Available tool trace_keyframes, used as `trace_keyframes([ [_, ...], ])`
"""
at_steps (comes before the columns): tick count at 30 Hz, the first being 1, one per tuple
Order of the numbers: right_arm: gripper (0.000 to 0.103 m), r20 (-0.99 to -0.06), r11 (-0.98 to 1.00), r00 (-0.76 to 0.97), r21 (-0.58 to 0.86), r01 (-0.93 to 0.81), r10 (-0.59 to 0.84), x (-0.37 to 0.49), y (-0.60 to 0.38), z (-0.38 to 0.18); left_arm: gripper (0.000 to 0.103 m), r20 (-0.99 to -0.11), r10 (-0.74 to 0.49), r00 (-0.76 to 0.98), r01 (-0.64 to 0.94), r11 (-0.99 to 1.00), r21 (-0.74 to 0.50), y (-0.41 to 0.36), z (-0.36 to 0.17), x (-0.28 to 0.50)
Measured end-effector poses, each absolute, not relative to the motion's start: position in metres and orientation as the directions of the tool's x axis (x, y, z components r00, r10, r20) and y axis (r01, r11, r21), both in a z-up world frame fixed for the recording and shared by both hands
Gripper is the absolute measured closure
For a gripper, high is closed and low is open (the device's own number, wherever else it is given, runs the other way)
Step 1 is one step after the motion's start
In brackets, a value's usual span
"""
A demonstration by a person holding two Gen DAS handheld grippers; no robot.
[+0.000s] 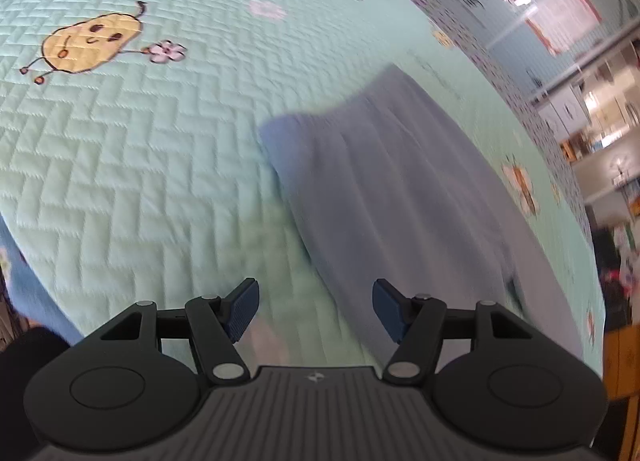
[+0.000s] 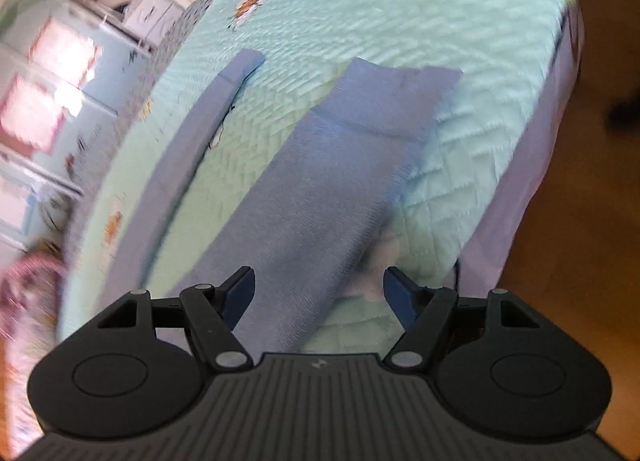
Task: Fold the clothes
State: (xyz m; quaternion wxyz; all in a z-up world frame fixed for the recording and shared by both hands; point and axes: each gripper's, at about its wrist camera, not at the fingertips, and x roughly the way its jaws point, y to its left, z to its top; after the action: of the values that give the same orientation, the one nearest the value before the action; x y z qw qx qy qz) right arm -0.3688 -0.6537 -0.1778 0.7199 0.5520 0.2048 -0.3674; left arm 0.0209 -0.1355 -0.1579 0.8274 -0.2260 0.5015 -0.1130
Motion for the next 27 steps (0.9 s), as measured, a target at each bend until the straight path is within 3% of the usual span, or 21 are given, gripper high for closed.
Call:
trace_keyframes([
  [12, 0.031, -0.585, 0.007, 0.755, 0.789, 0.614, -0.298, -0.38, -0.673, -0.192, 0.031, -0.776, -0.43, 0.462, -0.033, 0.865, -0.5, -0.153, -0.16, 0.068],
  [16, 0.031, -0.553, -0.004, 0.775, 0.815, 0.58, -0.307, -0.382, -0.676, -0.196, 0.047, -0.762, -0.449, 0.467, 0.029, 0.869, -0.495, -0.167, -0.159, 0.066],
  [18, 0.031, -0.543, -0.022, 0.781, 0.824, 0.565, -0.309, -0.384, -0.678, -0.2, 0.06, -0.762, -0.441, 0.475, 0.033, 0.874, -0.485, -0.168, -0.161, 0.065],
  [20, 0.031, -0.535, -0.027, 0.785, 0.831, 0.556, -0.312, -0.385, -0.678, -0.202, 0.079, -0.755, -0.448, 0.48, 0.031, 0.868, -0.495, -0.166, -0.164, 0.066],
  [21, 0.031, -0.532, -0.028, 0.787, 0.833, 0.552, -0.312, -0.385, -0.678, -0.202, 0.082, -0.749, -0.456, 0.481, 0.031, 0.862, -0.505, -0.164, -0.165, 0.066],
  [24, 0.046, -0.533, -0.031, 0.787, 0.833, 0.552, -0.311, -0.385, -0.681, -0.205, 0.089, -0.743, -0.463, 0.483, 0.032, 0.858, -0.513, -0.161, -0.167, 0.066],
  [25, 0.059, -0.536, -0.029, 0.787, 0.831, 0.555, -0.307, -0.384, -0.683, -0.207, 0.09, -0.743, -0.462, 0.484, 0.033, 0.858, -0.512, -0.161, -0.167, 0.066],
  [26, 0.065, -0.539, -0.026, 0.787, 0.829, 0.558, -0.302, -0.382, -0.684, -0.209, 0.091, -0.744, -0.46, 0.484, 0.033, 0.859, -0.51, -0.162, -0.168, 0.066],
  [27, 0.083, -0.55, -0.03, 0.78, 0.822, 0.568, -0.3, -0.381, -0.686, -0.211, 0.091, -0.743, -0.462, 0.485, 0.031, 0.858, -0.513, -0.162, -0.168, 0.066],
])
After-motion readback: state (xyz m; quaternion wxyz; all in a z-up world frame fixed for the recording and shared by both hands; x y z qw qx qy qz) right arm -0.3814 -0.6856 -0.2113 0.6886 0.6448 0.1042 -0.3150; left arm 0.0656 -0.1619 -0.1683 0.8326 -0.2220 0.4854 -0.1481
